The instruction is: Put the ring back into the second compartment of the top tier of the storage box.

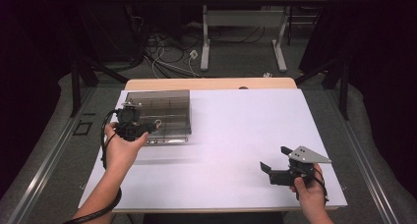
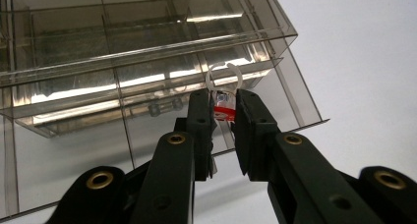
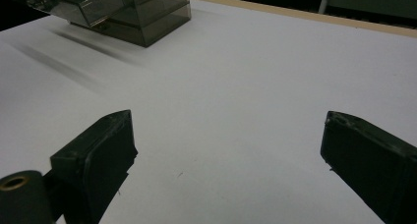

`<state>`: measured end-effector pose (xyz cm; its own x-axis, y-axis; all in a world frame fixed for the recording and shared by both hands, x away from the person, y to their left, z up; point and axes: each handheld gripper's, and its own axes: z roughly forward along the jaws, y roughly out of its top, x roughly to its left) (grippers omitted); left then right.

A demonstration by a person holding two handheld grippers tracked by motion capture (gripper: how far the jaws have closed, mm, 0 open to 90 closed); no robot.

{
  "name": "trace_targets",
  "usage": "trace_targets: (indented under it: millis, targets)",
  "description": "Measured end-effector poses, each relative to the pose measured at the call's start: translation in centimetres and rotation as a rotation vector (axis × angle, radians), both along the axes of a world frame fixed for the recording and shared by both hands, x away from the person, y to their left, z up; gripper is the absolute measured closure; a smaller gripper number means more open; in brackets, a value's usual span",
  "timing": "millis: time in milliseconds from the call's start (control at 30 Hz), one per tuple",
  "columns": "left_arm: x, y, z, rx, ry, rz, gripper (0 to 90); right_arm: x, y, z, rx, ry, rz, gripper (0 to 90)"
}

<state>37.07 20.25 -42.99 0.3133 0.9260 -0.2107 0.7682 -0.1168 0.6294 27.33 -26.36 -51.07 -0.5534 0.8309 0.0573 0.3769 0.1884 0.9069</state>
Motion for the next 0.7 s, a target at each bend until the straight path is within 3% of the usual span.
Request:
trace_targets:
  millis: [167, 633, 700]
  targets:
    - [0.3, 0.4, -0.8, 0.002, 0.032, 0.006, 77.8, 0.0, 0.0, 0.0, 0.000, -0.002, 0.000, 5.8]
    - [0.5, 0.9, -1.9, 0.002, 0.037, 0.035, 77.7, 0.0, 0.0, 0.0, -0.001, 0.003, 0.002, 5.8]
    - [0.5, 1.0, -1.9, 0.002, 0.052, 0.027, 77.7, 0.0, 0.0, 0.0, 0.000, 0.000, 0.003, 5.8]
